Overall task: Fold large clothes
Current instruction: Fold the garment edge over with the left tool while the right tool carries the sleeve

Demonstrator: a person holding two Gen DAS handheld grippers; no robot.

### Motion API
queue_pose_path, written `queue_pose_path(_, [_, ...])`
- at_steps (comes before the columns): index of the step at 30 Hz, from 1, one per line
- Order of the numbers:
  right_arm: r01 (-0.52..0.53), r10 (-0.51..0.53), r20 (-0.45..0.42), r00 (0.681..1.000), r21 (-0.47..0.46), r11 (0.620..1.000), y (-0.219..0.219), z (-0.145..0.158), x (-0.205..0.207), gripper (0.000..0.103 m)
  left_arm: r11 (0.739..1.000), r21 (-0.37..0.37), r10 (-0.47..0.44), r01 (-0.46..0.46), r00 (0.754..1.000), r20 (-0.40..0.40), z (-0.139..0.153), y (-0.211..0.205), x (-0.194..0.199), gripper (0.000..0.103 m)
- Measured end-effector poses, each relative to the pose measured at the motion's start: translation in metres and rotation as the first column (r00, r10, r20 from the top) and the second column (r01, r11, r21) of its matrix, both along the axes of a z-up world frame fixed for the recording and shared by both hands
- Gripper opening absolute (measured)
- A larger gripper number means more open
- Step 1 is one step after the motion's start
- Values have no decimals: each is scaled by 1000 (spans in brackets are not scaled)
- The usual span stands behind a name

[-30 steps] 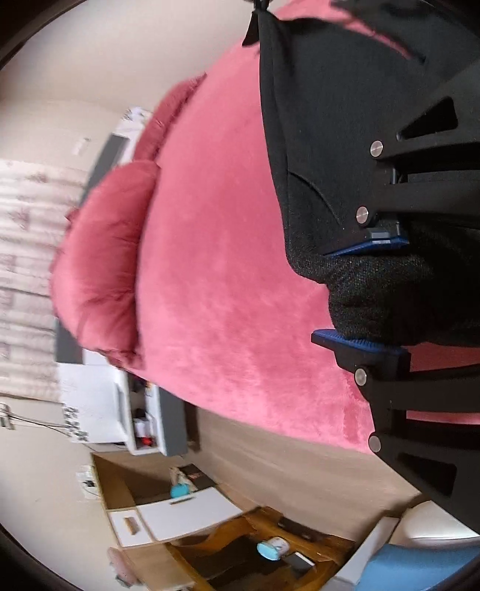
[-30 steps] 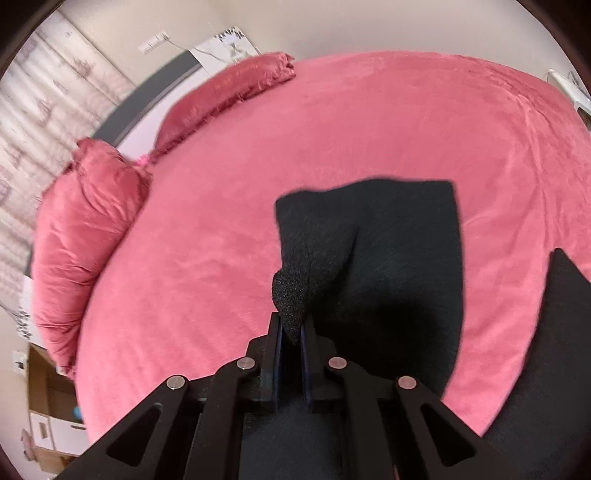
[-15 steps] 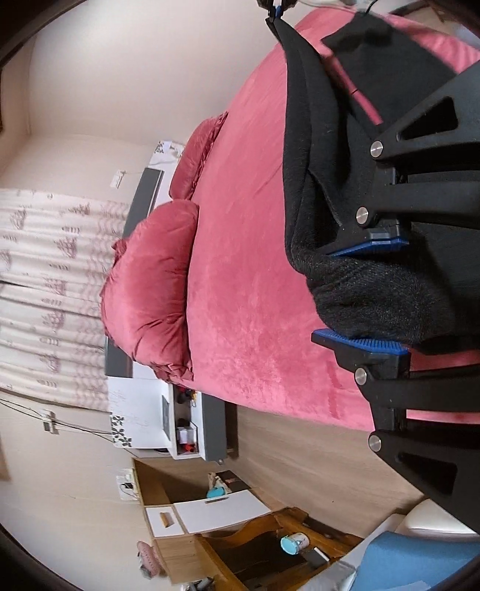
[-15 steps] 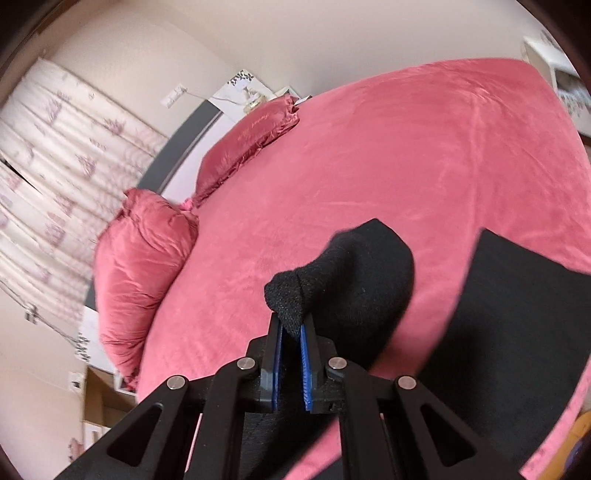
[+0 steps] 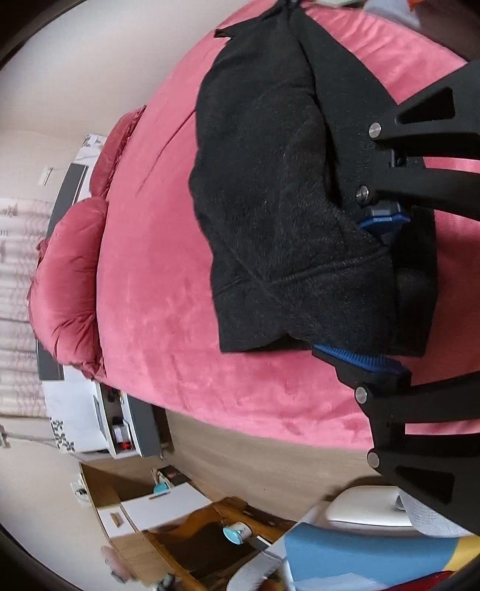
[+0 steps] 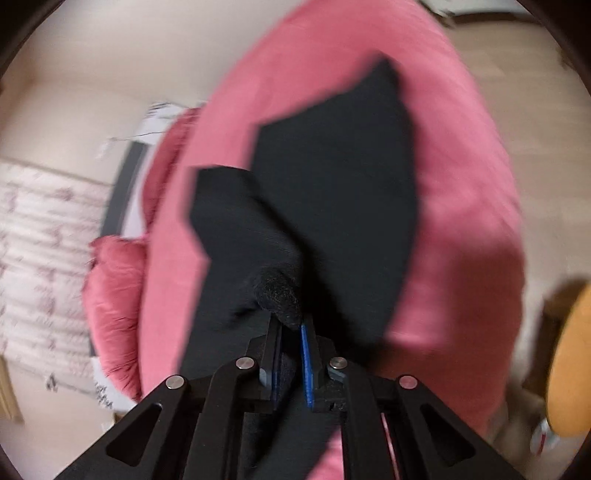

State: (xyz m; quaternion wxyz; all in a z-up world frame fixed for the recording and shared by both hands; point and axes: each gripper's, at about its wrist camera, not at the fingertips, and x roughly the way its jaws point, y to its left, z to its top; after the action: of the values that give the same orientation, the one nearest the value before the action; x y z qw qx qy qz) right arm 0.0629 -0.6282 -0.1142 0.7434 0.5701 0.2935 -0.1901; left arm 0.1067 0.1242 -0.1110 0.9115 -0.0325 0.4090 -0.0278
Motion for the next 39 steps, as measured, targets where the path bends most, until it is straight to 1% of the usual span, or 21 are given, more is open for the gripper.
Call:
queue_pose_path(3, [-17, 16, -11, 1000, -41, 999, 3, 3, -1, 11, 998, -55, 41, -41, 999, 12, 10, 7, -12, 57])
queue_pose_path(6, [-137, 107, -152, 983, -203, 970, 12, 26, 19, 24, 997, -56, 56, -53, 997, 61, 24, 5, -30, 57])
queue_pose_path(8, [-254, 159, -260, 952, -389, 886, 27, 52, 32, 37, 998, -27, 61, -58, 992, 109, 35, 2, -40, 58])
queue_pose_path(9, [-299, 159, -305, 939, -491, 819, 38, 67, 38, 39, 998, -11, 69, -68, 988, 139, 41, 1, -44, 59])
queue_pose_path(12, [-377, 193, -338, 921, -650, 660, 63, 94, 55, 53, 996, 17, 77, -82, 979, 189, 51, -4, -43, 80])
queue_pose_path(13, [-430, 227, -370, 901, -691, 581, 76, 99, 68, 61, 997, 21, 64, -69, 980, 190, 50, -7, -41, 80])
queue_pose_path(16, [-547, 307, -453, 837, -707, 449, 99, 91, 102, 64, 997, 78, -22, 11, 989, 147, 36, -28, -21, 80])
queue_pose_path(18, [-628, 274, -565, 778, -700, 341, 112, 74, 126, 64, 979, 193, -86, 63, 990, 114, 21, -48, -7, 80])
queue_pose_path(20, [-700, 236, -659, 715, -670, 247, 123, 56, 147, 62, 941, 321, -149, 112, 984, 93, 6, -67, 4, 80])
queue_pose_path(22, [-747, 230, -711, 665, -639, 182, 125, 42, 159, 60, 899, 414, -194, 144, 978, 81, -7, -80, 10, 80])
queue_pose_path(23, [-754, 234, -718, 656, -634, 170, 125, 39, 163, 49, 884, 442, -204, 152, 976, 72, -13, -83, 13, 81])
queue_pose_path(24, [-756, 262, -710, 653, -627, 186, 120, 39, 166, 37, 881, 446, -205, 156, 977, 64, -17, -84, 15, 81])
queue_pose_path(25, [-748, 300, -685, 664, -620, 238, 113, 40, 162, 17, 889, 431, -199, 157, 978, 55, -19, -82, 18, 81])
queue_pose_path(27, [-690, 355, -592, 724, -634, 349, 91, 56, 156, 13, 905, 397, -189, 155, 981, 48, -17, -76, 19, 81])
queue_pose_path(29, [-553, 358, -422, 833, -659, 510, 49, 85, 132, 10, 915, 372, -182, 156, 983, 37, -15, -70, 22, 81])
queue_pose_path(30, [-504, 337, -375, 864, -658, 559, 34, 93, 125, 10, 917, 367, -180, 155, 983, 33, -16, -70, 22, 81])
queue_pose_path(33, [-256, 168, -199, 965, -601, 757, -42, 108, 78, 9, 922, 358, -166, 147, 986, 24, -17, -72, 19, 81])
queue_pose_path(34, [-165, 94, -156, 983, -549, 820, -75, 103, 59, 9, 924, 355, -162, 145, 987, 20, -16, -72, 18, 81])
queue_pose_path(36, [-52, 2, -118, 993, -422, 905, -116, 80, 33, 7, 928, 345, -159, 144, 987, 14, -16, -73, 16, 81])
queue_pose_path(38, [-28, -9, -138, 990, -264, 964, -137, 43, 22, 7, 927, 346, -159, 147, 987, 5, -16, -73, 18, 80])
queue_pose_path(39, [-23, -14, -157, 987, -234, 972, -141, 29, 21, 7, 925, 349, -160, 150, 987, 0, -15, -73, 18, 81])
